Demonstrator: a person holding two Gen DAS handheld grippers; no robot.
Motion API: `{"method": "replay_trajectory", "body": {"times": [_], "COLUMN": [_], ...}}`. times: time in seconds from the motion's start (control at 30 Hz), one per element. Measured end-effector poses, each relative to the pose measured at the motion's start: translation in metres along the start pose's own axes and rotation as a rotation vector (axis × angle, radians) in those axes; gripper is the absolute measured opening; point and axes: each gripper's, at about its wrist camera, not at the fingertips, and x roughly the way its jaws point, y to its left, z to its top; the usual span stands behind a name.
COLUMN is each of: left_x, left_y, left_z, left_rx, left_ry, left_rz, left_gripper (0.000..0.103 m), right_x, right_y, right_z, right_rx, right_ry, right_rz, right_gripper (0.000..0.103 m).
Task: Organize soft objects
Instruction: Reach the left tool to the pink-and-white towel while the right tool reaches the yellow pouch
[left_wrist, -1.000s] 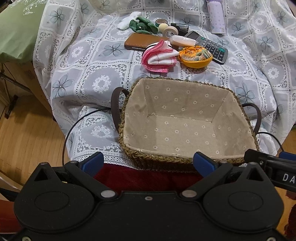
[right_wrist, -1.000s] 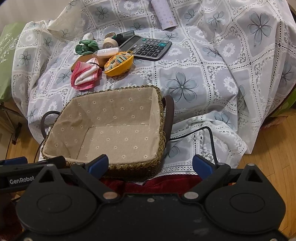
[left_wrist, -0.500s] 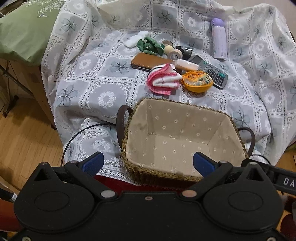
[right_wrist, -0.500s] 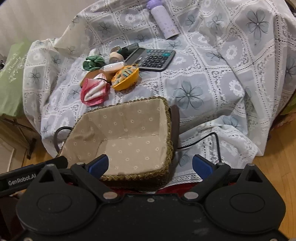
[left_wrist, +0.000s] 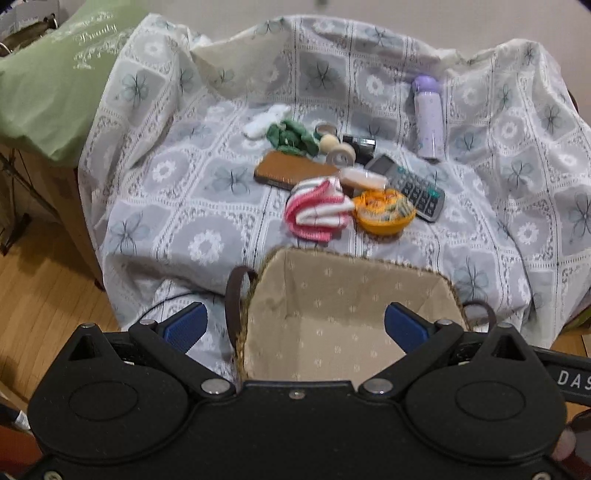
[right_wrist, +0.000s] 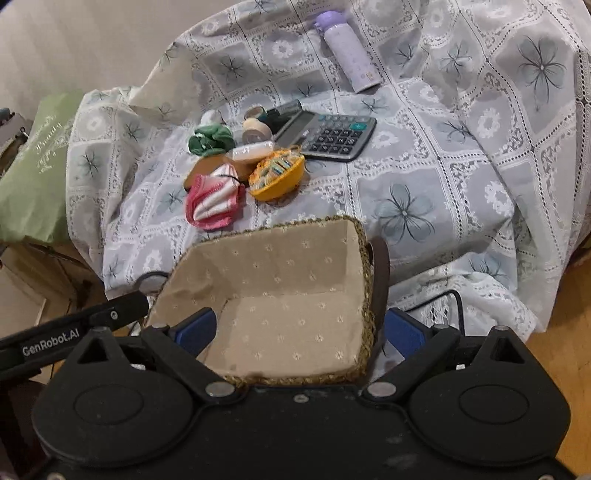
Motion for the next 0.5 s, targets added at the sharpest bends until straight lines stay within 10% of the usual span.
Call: {"method": "replay_trajectory", "body": {"times": [0.5], "left_x": [0.023], "left_y": [0.012], "left_z": [0.049], "left_rx": [-0.028], "left_ry": [-0.081], "left_rz": [0.016], "left_gripper": [0.099], "right_x": [0.009], "right_y": [0.012], "right_z": [0.022], "right_rx": [-0.062], "right_ry": [-0.055], "right_rz": [0.044], "right_gripper": [0.101]}}
